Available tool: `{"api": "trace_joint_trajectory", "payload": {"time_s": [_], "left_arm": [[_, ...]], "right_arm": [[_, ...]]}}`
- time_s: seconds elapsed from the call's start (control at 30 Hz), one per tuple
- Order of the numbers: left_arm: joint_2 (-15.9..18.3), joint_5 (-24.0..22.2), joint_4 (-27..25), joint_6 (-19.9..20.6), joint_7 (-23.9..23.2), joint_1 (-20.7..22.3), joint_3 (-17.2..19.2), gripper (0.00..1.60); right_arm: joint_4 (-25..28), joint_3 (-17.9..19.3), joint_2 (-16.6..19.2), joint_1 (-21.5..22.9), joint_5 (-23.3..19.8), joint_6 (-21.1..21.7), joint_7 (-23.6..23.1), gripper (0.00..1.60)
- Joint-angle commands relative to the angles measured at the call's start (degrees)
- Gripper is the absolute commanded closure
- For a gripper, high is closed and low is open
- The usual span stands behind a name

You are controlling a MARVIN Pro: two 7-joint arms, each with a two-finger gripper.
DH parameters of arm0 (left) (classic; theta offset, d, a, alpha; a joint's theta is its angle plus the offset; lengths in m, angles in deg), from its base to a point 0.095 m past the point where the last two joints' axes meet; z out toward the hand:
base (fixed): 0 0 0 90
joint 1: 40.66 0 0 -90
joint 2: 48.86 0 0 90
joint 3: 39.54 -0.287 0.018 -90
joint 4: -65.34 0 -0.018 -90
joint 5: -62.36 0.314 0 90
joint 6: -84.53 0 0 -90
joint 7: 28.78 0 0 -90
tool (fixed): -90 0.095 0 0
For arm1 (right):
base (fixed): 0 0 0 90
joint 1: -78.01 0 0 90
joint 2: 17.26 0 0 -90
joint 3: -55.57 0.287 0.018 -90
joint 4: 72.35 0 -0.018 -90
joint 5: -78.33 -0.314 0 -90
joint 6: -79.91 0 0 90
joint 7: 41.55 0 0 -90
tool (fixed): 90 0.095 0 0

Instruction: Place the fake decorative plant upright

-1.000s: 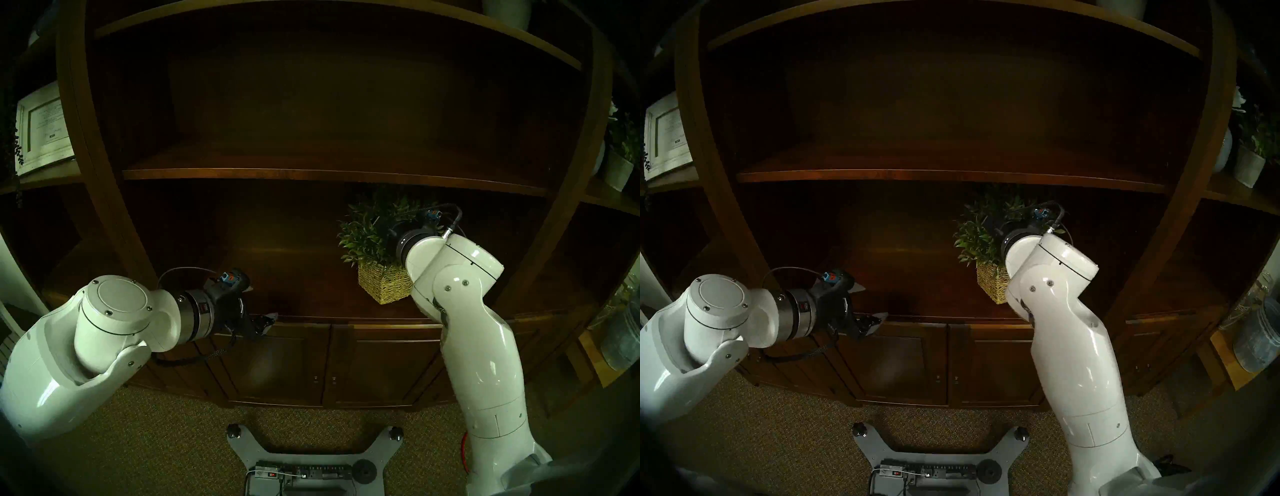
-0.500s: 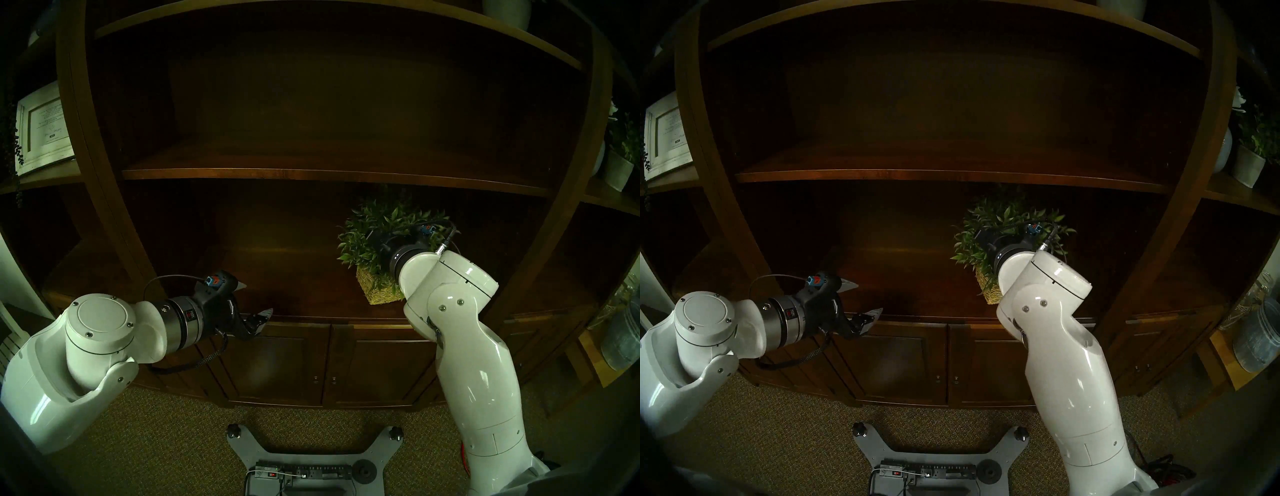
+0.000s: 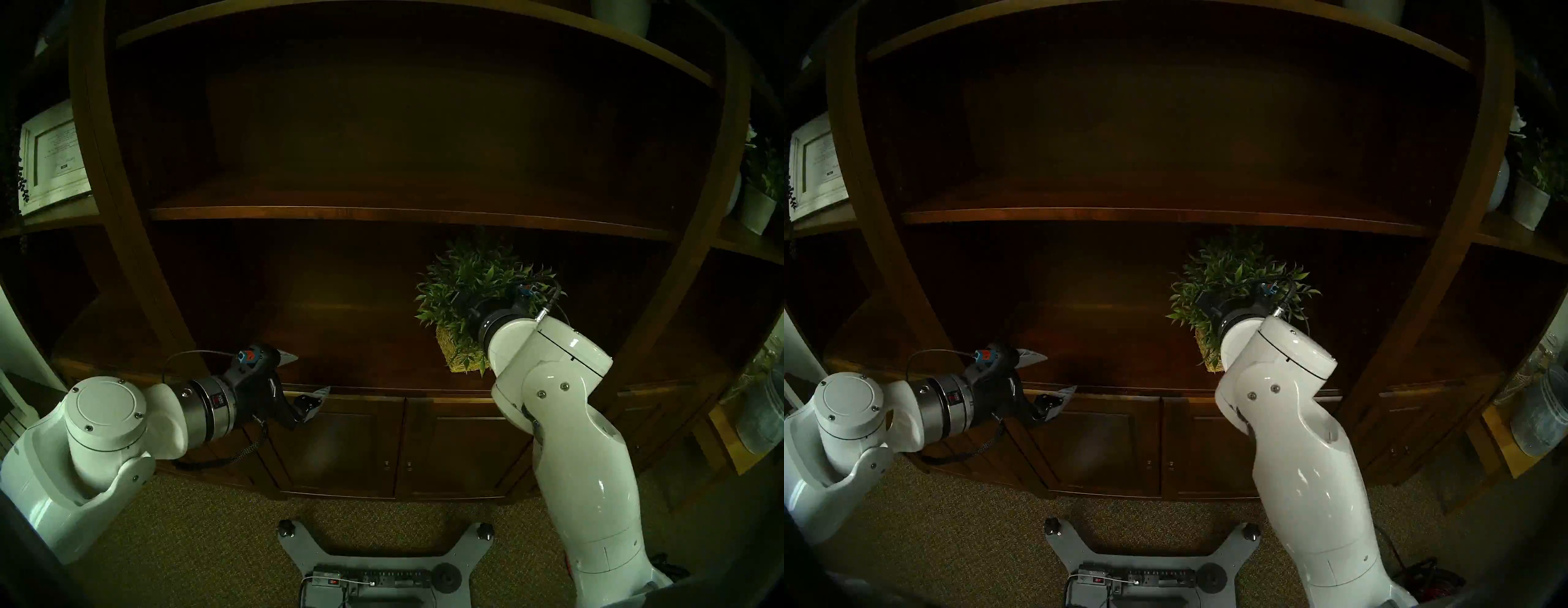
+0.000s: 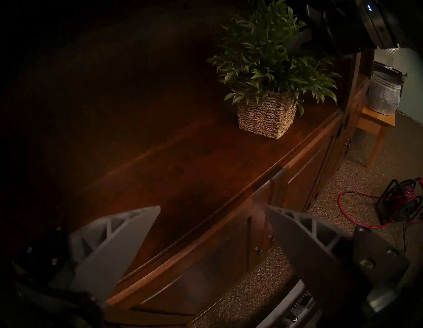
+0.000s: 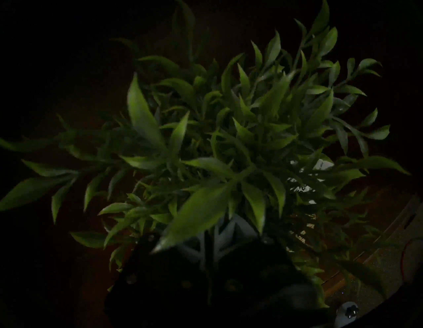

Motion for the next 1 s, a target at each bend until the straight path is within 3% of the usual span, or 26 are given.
{"api": "trace_joint_trajectory", "payload": {"time_s": [0.0,0.3,0.67,0.97], "left_arm": [[-0.7,-0.4,-1.3,-1.8,-1.3,-0.5,2.1,0.0],[-1.0,-0.4,-1.3,-1.8,-2.2,-0.1,2.4,0.0],[-1.0,-0.7,-1.3,-1.4,-2.8,0.8,2.3,0.0],[-1.0,-0.7,-1.1,-1.3,-3.1,1.1,2.3,0.0]], "right_arm": [[3.2,-0.1,0.5,0.3,0.0,0.4,-0.3,0.0],[8.9,-1.1,0.8,-1.0,0.2,1.9,1.8,0.0],[10.3,-6.5,-0.3,-2.7,3.7,3.7,12.2,0.0],[10.3,-7.3,0.8,-5.0,6.5,4.0,11.2,0.0]]}}
